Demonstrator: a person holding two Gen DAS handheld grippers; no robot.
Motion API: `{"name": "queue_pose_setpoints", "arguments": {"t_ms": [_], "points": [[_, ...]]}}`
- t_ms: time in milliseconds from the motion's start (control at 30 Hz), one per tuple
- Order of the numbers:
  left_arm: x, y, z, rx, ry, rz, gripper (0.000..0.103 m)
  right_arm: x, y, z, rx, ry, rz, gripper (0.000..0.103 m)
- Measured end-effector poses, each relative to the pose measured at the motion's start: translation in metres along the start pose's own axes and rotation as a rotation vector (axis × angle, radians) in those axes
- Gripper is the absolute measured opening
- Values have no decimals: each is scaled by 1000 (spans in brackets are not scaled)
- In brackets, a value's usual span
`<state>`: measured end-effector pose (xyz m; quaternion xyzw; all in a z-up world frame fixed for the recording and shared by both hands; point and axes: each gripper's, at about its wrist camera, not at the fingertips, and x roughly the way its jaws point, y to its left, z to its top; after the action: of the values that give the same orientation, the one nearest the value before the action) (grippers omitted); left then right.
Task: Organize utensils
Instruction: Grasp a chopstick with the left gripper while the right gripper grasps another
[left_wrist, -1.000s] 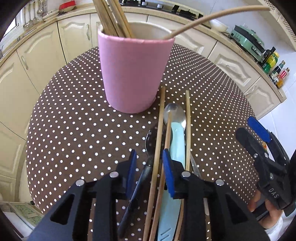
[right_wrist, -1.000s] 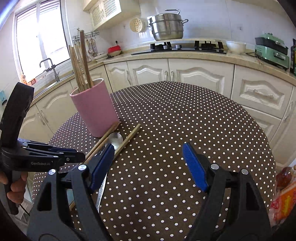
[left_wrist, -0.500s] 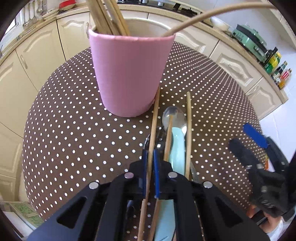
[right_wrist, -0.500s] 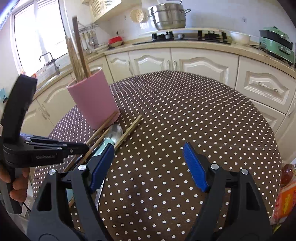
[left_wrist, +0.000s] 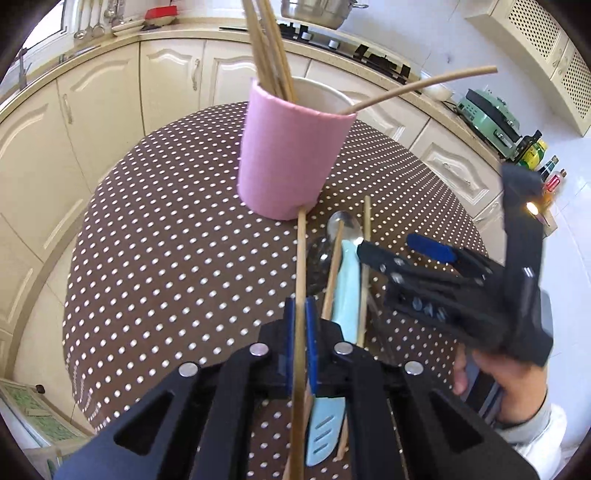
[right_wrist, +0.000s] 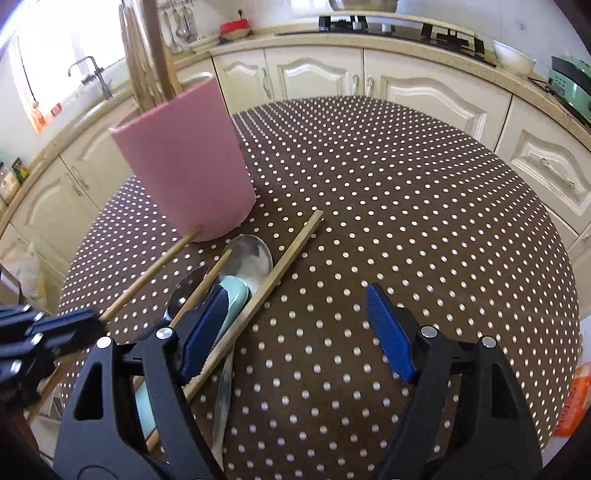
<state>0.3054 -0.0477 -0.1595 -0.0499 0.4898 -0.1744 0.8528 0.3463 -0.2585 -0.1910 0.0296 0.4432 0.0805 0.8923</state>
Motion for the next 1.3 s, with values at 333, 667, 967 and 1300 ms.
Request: {"name": "queue_pose_setpoints", "arguments": {"t_ms": [333, 667, 967, 1300], "points": [[8, 32, -14, -72, 53, 75, 6, 10, -4, 17, -71, 158, 34, 51], [31, 40, 13, -100, 144, 84, 6, 17, -16, 38, -132, 254, 6, 20], [44, 38, 34, -58, 163, 106, 6, 4, -34, 26, -165, 241, 50, 6], [2, 28, 22, -53, -93, 102, 5, -47, -46, 7, -111, 67, 164, 6]]}}
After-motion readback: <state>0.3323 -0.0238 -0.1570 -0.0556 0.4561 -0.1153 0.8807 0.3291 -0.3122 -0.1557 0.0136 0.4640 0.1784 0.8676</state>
